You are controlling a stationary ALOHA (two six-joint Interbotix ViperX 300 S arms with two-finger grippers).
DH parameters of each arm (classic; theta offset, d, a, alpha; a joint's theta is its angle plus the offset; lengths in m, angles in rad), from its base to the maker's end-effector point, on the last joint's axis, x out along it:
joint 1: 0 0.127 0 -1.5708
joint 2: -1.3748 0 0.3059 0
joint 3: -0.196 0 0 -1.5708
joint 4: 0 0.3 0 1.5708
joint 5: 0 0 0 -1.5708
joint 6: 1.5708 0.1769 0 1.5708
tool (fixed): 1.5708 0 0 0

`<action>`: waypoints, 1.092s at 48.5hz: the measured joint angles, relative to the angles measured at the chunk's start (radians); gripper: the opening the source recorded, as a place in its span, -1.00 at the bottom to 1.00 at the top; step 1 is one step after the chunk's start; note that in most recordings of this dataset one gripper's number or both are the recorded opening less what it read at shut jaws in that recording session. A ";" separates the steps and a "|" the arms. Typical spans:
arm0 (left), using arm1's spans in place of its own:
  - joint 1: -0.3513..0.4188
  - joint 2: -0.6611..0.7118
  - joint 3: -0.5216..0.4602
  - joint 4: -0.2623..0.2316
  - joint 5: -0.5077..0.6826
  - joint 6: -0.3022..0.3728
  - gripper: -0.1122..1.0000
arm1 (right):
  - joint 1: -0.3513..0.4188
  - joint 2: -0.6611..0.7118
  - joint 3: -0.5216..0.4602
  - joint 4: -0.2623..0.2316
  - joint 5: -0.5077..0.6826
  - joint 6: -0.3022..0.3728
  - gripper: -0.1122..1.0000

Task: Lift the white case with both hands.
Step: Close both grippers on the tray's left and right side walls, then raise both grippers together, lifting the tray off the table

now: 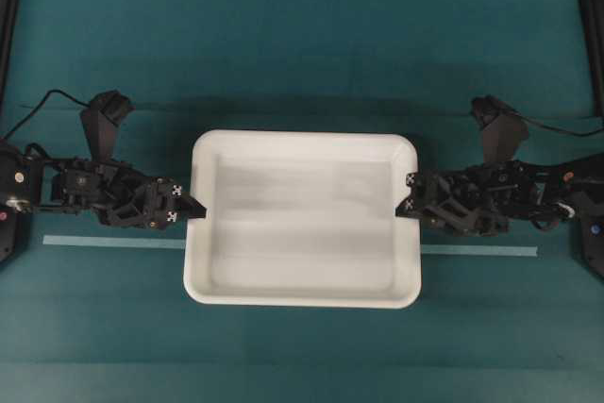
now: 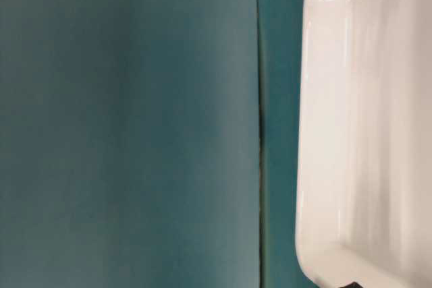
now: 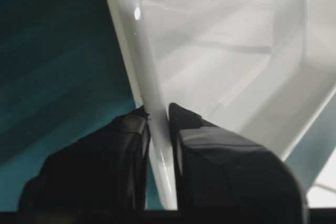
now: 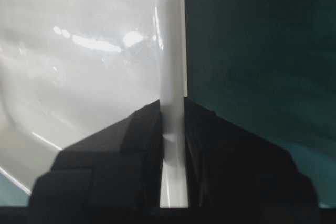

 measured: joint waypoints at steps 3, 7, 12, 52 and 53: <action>-0.003 -0.015 -0.003 0.000 0.011 -0.023 -0.64 | -0.002 -0.026 -0.005 0.000 0.026 0.002 -0.59; -0.008 -0.048 -0.008 -0.002 0.038 -0.046 -0.64 | -0.006 -0.061 -0.014 0.000 0.066 0.002 -0.59; -0.015 -0.104 -0.021 -0.002 0.110 -0.081 -0.64 | -0.015 -0.114 -0.032 0.000 0.133 0.002 -0.59; -0.041 -0.555 -0.290 0.005 0.727 -0.232 -0.65 | -0.146 -0.485 -0.356 -0.026 0.715 0.014 -0.59; -0.041 -0.557 -0.304 0.005 0.741 -0.232 -0.65 | -0.147 -0.488 -0.362 -0.028 0.727 0.015 -0.59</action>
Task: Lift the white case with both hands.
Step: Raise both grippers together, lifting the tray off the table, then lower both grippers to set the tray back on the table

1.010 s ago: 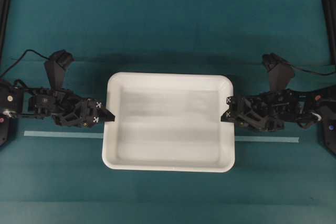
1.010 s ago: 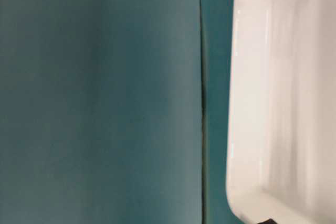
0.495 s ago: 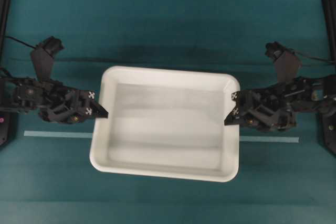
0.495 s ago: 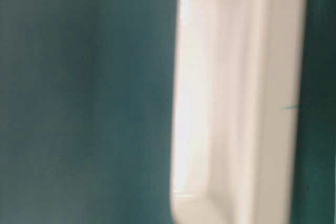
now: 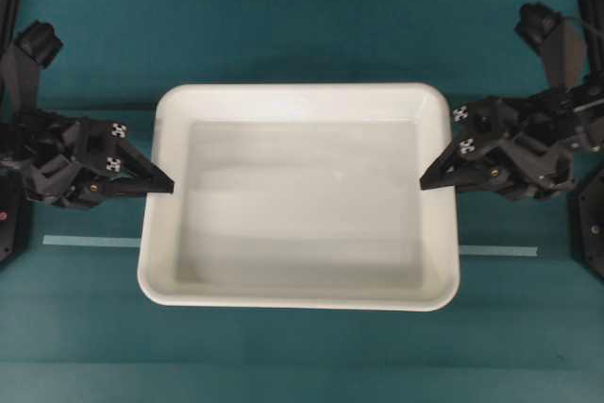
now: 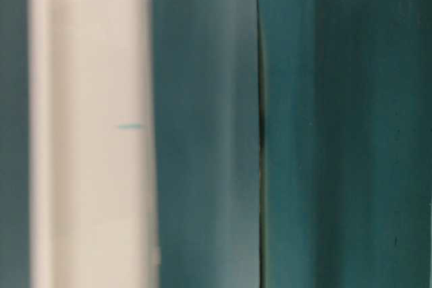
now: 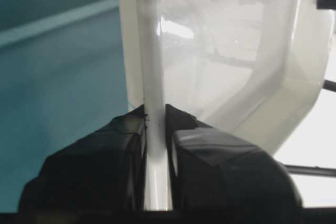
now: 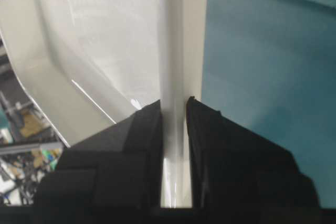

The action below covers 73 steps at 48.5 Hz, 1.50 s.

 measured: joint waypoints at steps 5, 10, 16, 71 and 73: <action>0.000 0.000 -0.061 0.003 0.074 -0.002 -0.66 | -0.017 -0.011 -0.031 -0.002 0.040 0.014 -0.59; 0.002 0.000 -0.126 0.005 0.143 -0.002 -0.66 | -0.032 -0.018 -0.048 -0.002 0.069 0.020 -0.59; 0.003 0.002 -0.209 0.005 0.213 0.000 -0.66 | -0.052 -0.028 -0.092 -0.002 0.123 0.029 -0.59; 0.006 0.000 -0.469 0.005 0.319 0.003 -0.66 | -0.080 -0.002 -0.515 -0.012 0.374 0.048 -0.59; 0.006 0.000 -0.472 0.005 0.319 0.003 -0.66 | -0.080 -0.002 -0.515 -0.011 0.374 0.048 -0.59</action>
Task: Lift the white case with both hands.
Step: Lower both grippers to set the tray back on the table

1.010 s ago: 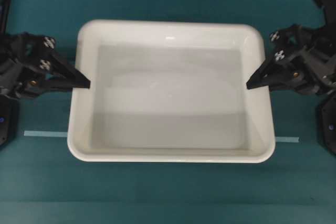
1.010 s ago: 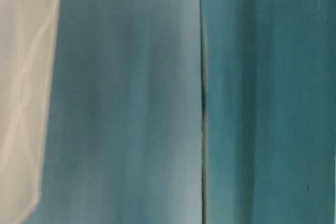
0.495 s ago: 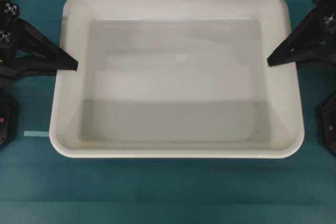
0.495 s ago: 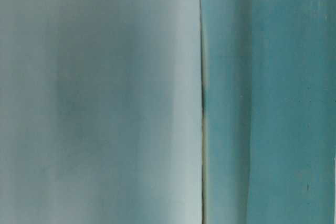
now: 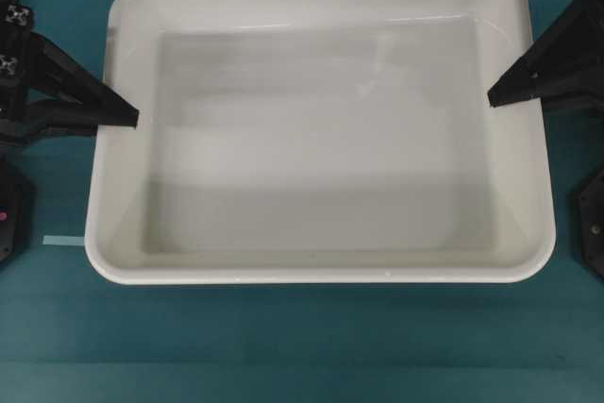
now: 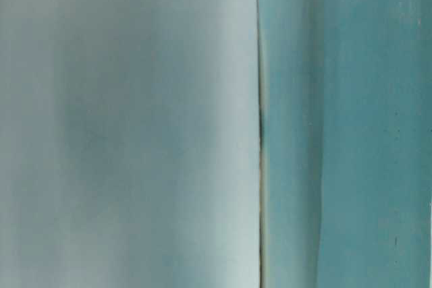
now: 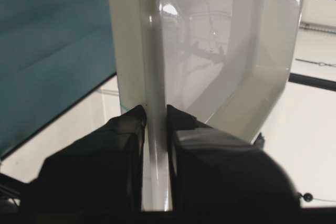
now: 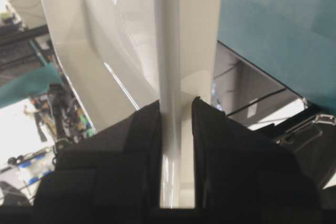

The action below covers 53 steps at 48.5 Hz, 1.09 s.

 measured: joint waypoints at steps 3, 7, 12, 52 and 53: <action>0.000 0.000 -0.003 -0.002 0.000 0.000 -0.66 | 0.000 0.000 0.000 -0.002 0.000 0.000 -0.59; 0.000 0.000 -0.003 0.000 0.000 0.000 -0.66 | 0.000 0.000 0.000 -0.002 0.000 0.000 -0.59; 0.000 0.000 -0.003 0.000 0.000 0.000 -0.66 | 0.000 0.000 0.000 -0.002 0.000 0.000 -0.59; 0.012 0.041 0.212 0.002 -0.023 0.037 -0.67 | 0.031 0.009 0.275 0.000 -0.072 -0.118 -0.59; 0.015 0.046 0.224 0.002 -0.032 0.037 -0.67 | 0.031 0.011 0.287 0.000 -0.077 -0.127 -0.59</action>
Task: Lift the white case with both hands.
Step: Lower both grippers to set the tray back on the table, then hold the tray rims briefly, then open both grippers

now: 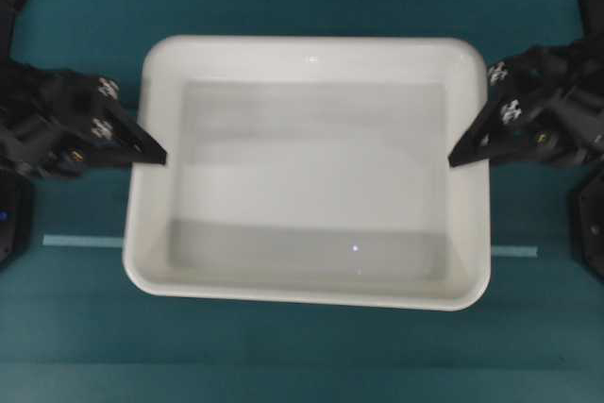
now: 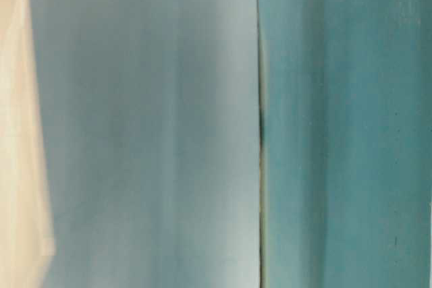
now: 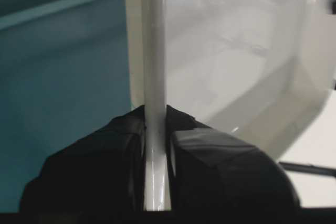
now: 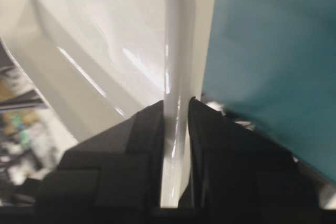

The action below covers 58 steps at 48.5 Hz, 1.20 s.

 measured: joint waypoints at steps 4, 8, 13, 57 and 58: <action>0.006 0.009 0.048 0.003 -0.035 0.003 -0.68 | 0.000 0.012 0.051 0.000 -0.025 -0.038 -0.59; 0.012 0.015 0.094 0.005 -0.067 0.005 -0.68 | 0.000 0.017 0.100 0.000 -0.064 -0.063 -0.59; 0.023 0.023 0.146 0.006 -0.097 0.011 -0.68 | 0.000 0.023 0.178 0.000 -0.141 -0.081 -0.59; 0.069 0.282 0.388 0.009 -0.322 0.011 -0.72 | 0.006 0.339 0.397 0.015 -0.434 -0.230 -0.64; 0.069 0.290 0.388 0.009 -0.325 0.011 -0.72 | 0.005 0.345 0.396 0.015 -0.434 -0.232 -0.64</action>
